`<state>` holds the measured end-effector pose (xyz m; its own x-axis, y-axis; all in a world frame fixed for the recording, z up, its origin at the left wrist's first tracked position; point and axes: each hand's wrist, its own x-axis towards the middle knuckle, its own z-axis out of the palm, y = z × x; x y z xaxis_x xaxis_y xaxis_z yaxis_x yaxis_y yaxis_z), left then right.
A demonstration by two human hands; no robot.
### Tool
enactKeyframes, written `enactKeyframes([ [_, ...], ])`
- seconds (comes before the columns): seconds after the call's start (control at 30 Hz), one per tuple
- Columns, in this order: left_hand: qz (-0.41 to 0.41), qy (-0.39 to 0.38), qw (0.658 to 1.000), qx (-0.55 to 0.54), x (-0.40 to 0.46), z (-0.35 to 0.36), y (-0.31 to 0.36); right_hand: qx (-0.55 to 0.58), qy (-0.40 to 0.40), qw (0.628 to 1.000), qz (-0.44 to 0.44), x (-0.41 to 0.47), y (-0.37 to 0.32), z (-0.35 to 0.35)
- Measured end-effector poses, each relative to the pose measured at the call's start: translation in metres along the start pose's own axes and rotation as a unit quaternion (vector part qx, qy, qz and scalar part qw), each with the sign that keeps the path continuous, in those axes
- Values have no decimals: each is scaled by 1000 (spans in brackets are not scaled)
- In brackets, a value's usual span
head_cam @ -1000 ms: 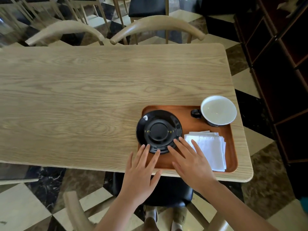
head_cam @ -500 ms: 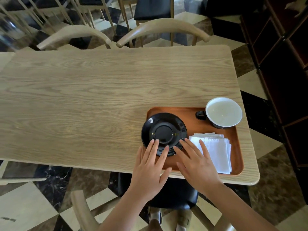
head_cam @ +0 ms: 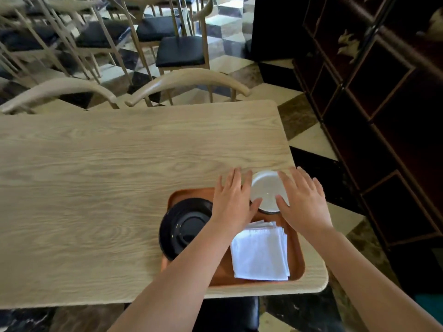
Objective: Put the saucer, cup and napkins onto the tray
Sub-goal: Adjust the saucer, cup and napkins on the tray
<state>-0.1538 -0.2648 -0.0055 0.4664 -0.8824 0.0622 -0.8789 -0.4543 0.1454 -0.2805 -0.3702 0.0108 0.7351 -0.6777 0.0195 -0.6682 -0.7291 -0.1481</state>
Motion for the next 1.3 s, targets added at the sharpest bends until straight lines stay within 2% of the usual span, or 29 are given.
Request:
enactKeyframes([
  [0.13,-40,-5,993,-115,1,5,2,122,-74,989,30,-1,4,3],
  [0.27,-112,-34,959,-259,5,4,1,209,-62,974,59,-3,4,5],
  [0.37,-118,-54,944,-303,5,1,-3,227,-52,970,65,-2,1,4],
  [0.73,-138,-62,924,-351,-16,-9,-30,260,-56,963,40,-12,-18,8],
  [0.97,-137,-54,934,-325,-22,-8,-28,263,-52,963,22,-18,-18,9],
  [1.03,-154,-7,942,-298,-32,-8,-25,268,-33,963,24,-28,-14,10],
  [1.07,-159,44,942,-293,-42,-9,-23,256,-11,966,23,-38,-10,12],
  [1.13,-111,141,946,-271,-70,-11,-14,199,46,979,-11,-64,1,18],
  [1.17,-60,146,954,-254,-84,-9,-8,175,55,982,-44,-78,7,22],
  [1.23,53,79,975,-202,-112,7,5,123,6,985,-121,-103,19,38],
  [1.3,110,-14,986,-126,-130,27,17,76,-49,981,-174,-116,25,52],
])
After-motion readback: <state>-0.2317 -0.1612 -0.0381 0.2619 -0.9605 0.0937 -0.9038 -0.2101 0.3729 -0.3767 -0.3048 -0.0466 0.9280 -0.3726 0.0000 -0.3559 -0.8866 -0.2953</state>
